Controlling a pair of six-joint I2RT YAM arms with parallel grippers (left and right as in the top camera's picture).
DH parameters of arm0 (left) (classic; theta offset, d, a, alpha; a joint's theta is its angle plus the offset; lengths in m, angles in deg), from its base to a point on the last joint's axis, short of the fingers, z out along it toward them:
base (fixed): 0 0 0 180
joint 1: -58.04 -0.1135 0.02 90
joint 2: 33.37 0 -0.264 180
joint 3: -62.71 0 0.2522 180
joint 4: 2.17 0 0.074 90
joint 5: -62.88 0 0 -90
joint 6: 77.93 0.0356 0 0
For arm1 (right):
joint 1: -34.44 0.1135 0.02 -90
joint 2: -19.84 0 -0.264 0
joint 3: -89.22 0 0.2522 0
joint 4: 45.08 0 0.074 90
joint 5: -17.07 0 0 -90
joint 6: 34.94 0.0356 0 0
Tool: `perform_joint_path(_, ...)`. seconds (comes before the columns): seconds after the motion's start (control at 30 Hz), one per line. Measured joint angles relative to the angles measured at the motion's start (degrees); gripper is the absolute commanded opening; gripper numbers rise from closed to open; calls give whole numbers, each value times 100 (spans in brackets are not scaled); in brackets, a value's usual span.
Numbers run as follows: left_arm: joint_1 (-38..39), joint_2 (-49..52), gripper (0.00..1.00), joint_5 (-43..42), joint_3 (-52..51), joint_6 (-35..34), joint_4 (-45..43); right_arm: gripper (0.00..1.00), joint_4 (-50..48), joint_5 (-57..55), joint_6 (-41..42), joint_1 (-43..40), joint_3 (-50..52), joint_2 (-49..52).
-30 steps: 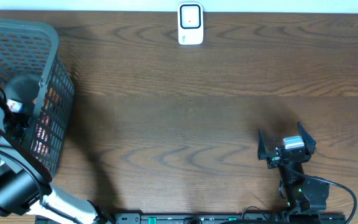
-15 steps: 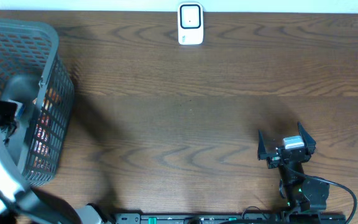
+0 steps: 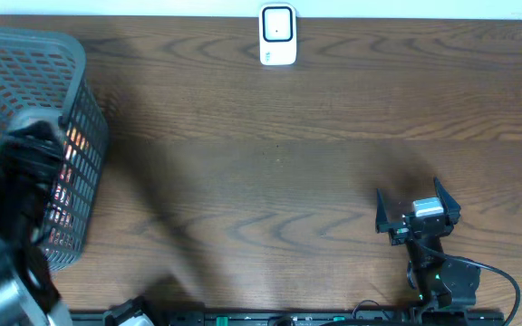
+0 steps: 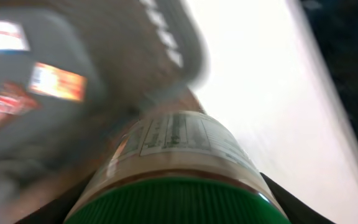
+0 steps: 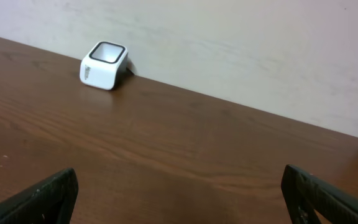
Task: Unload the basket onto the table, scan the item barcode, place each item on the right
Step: 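Carry the jar toward the white scanner with the left gripper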
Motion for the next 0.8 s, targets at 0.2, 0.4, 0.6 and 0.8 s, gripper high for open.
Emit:
perform_joint_path(0.2, 1491, -22, 64, -188, 0, -52, 57, 99, -2, 0, 0, 0, 0, 0)
perform_joint_path(0.4, 3187, 839, 64, 542, 0, -363, 48, 99, -2, -4, 0, 0, 0, 0)
perform_joint_path(0.6, 4892, 2415, 64, 1969, -11, -951, 44, 99, 0, -24, 0, 0, 0, 0)
perform_joint_path(0.8, 5792, 4024, 64, 2870, -11, -1974, -122, 99, 0, -24, 0, 0, 0, 0)
